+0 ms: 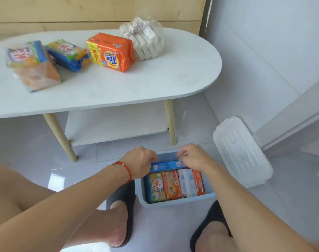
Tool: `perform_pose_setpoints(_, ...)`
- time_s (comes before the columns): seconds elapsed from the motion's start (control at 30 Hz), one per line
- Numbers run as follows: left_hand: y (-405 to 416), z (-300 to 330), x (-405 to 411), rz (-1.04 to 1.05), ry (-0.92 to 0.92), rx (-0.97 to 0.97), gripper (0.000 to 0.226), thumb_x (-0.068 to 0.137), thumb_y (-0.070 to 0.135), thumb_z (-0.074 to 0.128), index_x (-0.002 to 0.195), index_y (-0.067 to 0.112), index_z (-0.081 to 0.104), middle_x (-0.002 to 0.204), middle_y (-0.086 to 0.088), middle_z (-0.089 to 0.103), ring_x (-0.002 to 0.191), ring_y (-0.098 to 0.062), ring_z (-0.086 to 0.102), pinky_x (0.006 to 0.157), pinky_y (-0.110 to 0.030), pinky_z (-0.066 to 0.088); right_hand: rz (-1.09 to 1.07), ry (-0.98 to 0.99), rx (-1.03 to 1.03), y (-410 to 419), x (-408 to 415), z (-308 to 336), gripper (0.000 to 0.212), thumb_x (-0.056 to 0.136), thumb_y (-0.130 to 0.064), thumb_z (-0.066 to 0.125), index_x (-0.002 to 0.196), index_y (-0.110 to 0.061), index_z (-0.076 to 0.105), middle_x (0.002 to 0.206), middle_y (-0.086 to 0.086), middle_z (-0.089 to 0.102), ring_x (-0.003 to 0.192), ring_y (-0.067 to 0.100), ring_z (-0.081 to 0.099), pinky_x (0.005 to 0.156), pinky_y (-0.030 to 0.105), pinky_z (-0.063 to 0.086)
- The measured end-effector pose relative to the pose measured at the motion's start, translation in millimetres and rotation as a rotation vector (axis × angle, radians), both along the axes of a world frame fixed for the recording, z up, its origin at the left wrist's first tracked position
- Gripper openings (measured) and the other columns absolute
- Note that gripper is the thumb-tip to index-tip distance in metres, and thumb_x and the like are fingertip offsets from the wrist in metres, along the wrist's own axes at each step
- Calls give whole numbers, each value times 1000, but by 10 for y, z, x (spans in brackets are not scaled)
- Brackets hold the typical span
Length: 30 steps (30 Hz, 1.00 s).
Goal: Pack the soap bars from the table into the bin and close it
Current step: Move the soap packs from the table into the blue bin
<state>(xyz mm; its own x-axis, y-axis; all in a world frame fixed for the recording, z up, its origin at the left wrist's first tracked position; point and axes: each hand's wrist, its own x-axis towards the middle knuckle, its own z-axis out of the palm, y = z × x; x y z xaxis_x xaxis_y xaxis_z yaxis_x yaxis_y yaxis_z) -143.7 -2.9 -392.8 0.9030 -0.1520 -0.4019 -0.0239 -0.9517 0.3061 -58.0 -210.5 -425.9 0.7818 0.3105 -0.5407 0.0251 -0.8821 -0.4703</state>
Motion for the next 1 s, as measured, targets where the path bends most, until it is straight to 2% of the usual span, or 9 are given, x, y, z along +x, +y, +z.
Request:
perform_pose_setpoints(0.07, 127, 394, 6, 26, -131, -76, 38, 93, 10, 45, 123, 21, 66, 119, -3, 71, 108, -23, 65, 94, -40, 54, 32, 41, 181, 212, -5, 342, 20, 89, -14, 62, 99, -27, 73, 96, -5, 76, 78, 8, 75, 76, 29, 59)
perform_pose_setpoints(0.17, 421, 995, 34, 12, -264, -103, 37, 89, 12, 49, 117, 23, 70, 108, 1, 76, 98, -20, 67, 89, -33, 53, 129, -107, 395, 598, -28, 871, 17, 88, -19, 59, 89, -28, 73, 78, -7, 76, 67, 7, 73, 70, 38, 62)
perform_pose_setpoints(0.37, 1216, 1845, 249, 206, -556, -133, 30, 88, 13, 53, 104, 26, 75, 92, 4, 77, 87, -17, 70, 82, -34, 55, 92, -578, 605, 1411, 90, 1668, 20, 86, -13, 61, 96, -23, 74, 80, -11, 72, 71, 5, 66, 70, 24, 55)
perform_pose_setpoints(0.53, 1611, 1788, 462, 603, -845, -39, 34, 85, 9, 54, 108, 22, 76, 104, -1, 76, 101, -25, 66, 66, -24, 35, 174, -857, 437, 2004, 359, 1848, 41, 84, -7, 62, 124, -14, 62, 131, 4, 59, 120, 23, 55, 96, 38, 47)
perform_pose_setpoints(0.67, 1868, 1701, 601, 690, -876, 99, 35, 80, 16, 57, 111, 21, 74, 121, -6, 67, 119, -33, 51, 101, -41, 37, 262, -906, 148, 2343, 662, 1889, 69, 87, -17, 65, 150, -13, 35, 162, 12, 24, 151, 33, 19, 120, 44, 24)
perform_pose_setpoints(0.73, 1988, 1652, 618, 838, -744, 254, 32, 83, 28, 50, 109, 24, 69, 128, -4, 58, 128, -33, 41, 108, -51, 29, 303, -902, 40, 2459, 768, 1861, 66, 90, -26, 62, 149, -13, 34, 155, 11, 33, 145, 33, 25, 119, 42, 22)
perform_pose_setpoints(0.8, 2030, 1613, 609, 914, -634, 288, 30, 87, 32, 43, 103, 24, 67, 132, -2, 52, 130, -31, 36, 101, -54, 33, 286, -997, -19, 2552, 787, 1826, 52, 93, -35, 60, 138, -14, 45, 139, 10, 47, 132, 32, 38, 111, 42, 31)
perform_pose_setpoints(0.9, 2040, 1649, 619, 940, -681, 269, 27, 89, 23, 42, 93, 18, 68, 118, -2, 52, 115, -31, 39, 83, -45, 42, 231, -1099, -63, 2636, 763, 1819, 43, 93, -42, 63, 126, -16, 53, 123, 9, 55, 118, 31, 47, 96, 42, 37)
perform_pose_setpoints(1.0, 1983, 1719, 598, 923, -687, 218, 21, 84, 21, 52, 104, 19, 59, 115, -7, 47, 111, -33, 38, 78, -44, 43, 243, -1149, -116, 2602, 767, 1850, 43, 91, -36, 67, 124, -14, 51, 119, 9, 54, 113, 31, 48, 90, 42, 40)
